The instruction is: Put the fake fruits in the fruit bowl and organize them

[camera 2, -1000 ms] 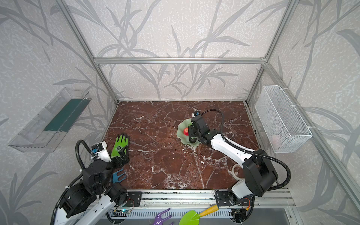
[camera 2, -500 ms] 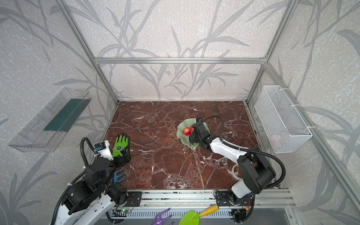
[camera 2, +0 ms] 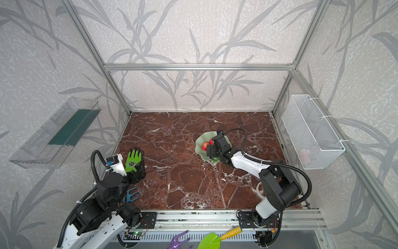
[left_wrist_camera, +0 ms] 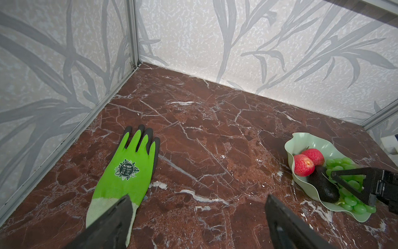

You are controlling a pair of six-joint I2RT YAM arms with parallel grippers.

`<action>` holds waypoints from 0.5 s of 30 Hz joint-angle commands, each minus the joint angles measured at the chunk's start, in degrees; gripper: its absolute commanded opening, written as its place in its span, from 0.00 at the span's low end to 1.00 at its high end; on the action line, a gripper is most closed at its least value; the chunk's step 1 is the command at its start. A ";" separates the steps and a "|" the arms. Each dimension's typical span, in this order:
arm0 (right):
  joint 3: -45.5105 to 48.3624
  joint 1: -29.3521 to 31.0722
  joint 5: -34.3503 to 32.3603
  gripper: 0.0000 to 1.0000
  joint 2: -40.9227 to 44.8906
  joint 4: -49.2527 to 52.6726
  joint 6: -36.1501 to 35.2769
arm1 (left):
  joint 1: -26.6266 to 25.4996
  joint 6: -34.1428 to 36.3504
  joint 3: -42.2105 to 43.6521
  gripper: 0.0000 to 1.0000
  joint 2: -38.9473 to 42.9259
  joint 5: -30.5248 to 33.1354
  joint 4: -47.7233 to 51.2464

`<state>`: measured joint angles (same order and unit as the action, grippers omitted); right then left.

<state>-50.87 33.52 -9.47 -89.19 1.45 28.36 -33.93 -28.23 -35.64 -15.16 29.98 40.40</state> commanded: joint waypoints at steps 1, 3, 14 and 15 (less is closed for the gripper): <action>-1.81 -0.31 -0.95 0.99 5.47 -1.07 -3.67 | 0.33 3.74 -0.22 0.96 -2.15 1.54 -5.00; -0.57 -0.45 -2.11 0.99 8.74 -2.24 -7.06 | 0.32 6.34 0.11 0.96 -4.45 3.41 -8.45; 18.86 -11.35 -7.73 0.99 28.64 -15.18 -19.89 | 12.36 18.88 9.24 1.00 -24.44 5.99 -43.67; 21.05 -13.64 -7.49 0.99 29.65 -16.90 -20.02 | 15.08 17.56 10.17 1.00 -26.38 5.64 -46.13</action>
<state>-33.69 24.03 -15.18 -61.69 -10.79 11.38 -24.05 -10.96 -27.05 -38.65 36.12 6.52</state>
